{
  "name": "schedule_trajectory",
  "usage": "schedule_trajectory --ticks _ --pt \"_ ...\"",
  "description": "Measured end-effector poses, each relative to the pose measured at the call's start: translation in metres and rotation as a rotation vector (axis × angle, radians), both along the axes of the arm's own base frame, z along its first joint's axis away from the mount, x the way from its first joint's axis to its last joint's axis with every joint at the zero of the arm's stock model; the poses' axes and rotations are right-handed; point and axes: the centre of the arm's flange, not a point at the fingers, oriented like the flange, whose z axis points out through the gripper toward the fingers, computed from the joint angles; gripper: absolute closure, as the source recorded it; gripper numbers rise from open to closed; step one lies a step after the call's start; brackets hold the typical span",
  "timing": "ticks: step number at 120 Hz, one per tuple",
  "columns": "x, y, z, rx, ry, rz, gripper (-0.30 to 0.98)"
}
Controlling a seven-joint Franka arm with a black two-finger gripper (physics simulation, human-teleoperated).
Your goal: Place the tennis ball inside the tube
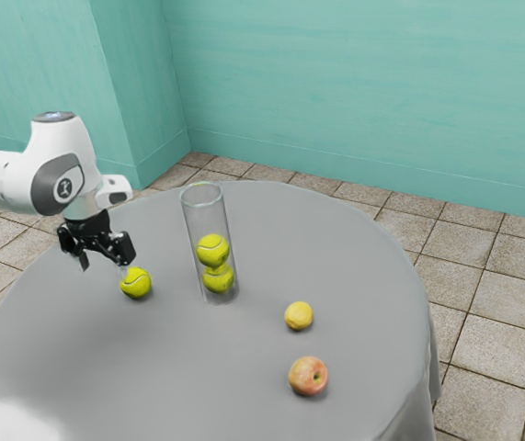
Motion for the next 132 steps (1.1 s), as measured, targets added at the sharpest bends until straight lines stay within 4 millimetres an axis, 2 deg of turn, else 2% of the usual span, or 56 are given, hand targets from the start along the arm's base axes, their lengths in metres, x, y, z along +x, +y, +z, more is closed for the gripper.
schedule_trajectory --ticks 9,30,74,95,132 --pt "0.007 0.003 -0.013 0.01 -0.029 -0.016 0.0" --pt "0.019 -0.009 -0.029 0.021 -0.068 -0.076 0.0" --pt "0.04 -0.002 -0.063 0.029 -0.1 -0.112 0.0" --pt "0.044 0.007 -0.076 0.033 -0.099 -0.112 0.0" --pt "0.055 0.01 -0.102 0.029 -0.091 -0.121 0.0"
